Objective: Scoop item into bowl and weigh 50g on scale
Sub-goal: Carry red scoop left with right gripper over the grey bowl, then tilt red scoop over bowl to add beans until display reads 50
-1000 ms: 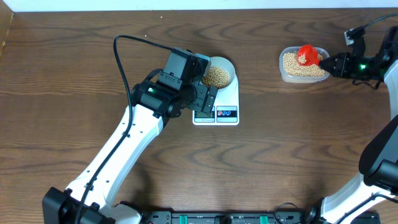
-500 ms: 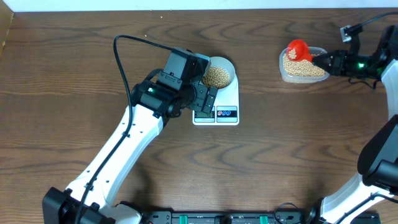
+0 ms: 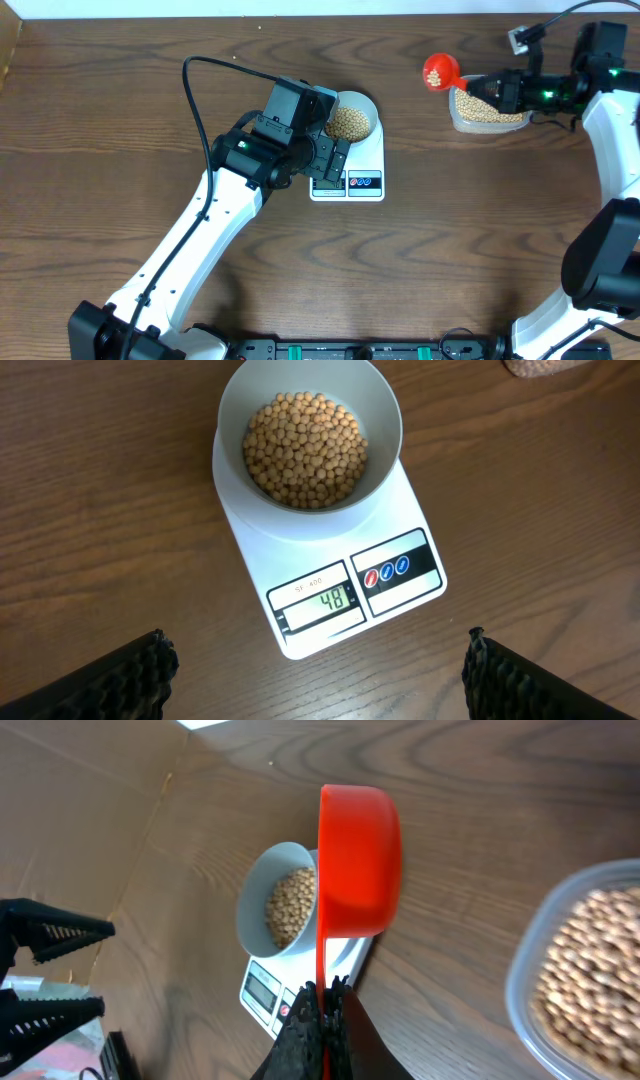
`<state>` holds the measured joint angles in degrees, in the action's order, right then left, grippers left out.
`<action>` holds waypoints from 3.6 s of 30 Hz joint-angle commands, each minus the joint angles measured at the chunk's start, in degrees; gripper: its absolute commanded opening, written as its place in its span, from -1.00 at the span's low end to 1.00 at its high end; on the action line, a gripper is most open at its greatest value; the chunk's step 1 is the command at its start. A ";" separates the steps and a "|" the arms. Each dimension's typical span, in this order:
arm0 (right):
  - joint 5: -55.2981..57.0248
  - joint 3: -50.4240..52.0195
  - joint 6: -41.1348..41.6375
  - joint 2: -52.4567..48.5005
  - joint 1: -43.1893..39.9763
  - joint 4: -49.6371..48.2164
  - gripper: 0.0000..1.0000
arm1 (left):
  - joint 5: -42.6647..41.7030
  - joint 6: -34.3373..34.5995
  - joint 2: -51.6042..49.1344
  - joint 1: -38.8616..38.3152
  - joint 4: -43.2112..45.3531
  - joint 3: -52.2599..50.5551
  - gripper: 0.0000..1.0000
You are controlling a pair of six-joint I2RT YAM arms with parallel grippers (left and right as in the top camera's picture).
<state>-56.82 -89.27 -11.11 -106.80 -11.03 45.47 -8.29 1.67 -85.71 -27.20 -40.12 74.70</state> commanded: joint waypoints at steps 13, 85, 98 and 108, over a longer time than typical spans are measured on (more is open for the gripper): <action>-1.68 0.04 1.88 1.29 9.57 -1.60 -0.98 | -0.07 0.11 0.74 0.13 -0.17 0.00 0.88; 35.50 0.02 -9.75 3.74 31.74 -4.37 -0.98 | -0.07 0.13 0.74 0.13 -0.17 0.00 0.88; 33.27 0.02 -8.28 3.76 31.56 -4.42 -0.98 | -0.07 0.13 0.74 0.13 -0.17 0.00 0.88; 27.63 0.02 -5.60 3.74 28.76 -4.79 -0.98 | -0.07 0.11 0.74 0.13 -0.17 0.00 0.87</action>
<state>-26.22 -89.27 -18.17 -104.49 18.81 40.84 -8.29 1.67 -85.71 -27.20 -40.12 74.70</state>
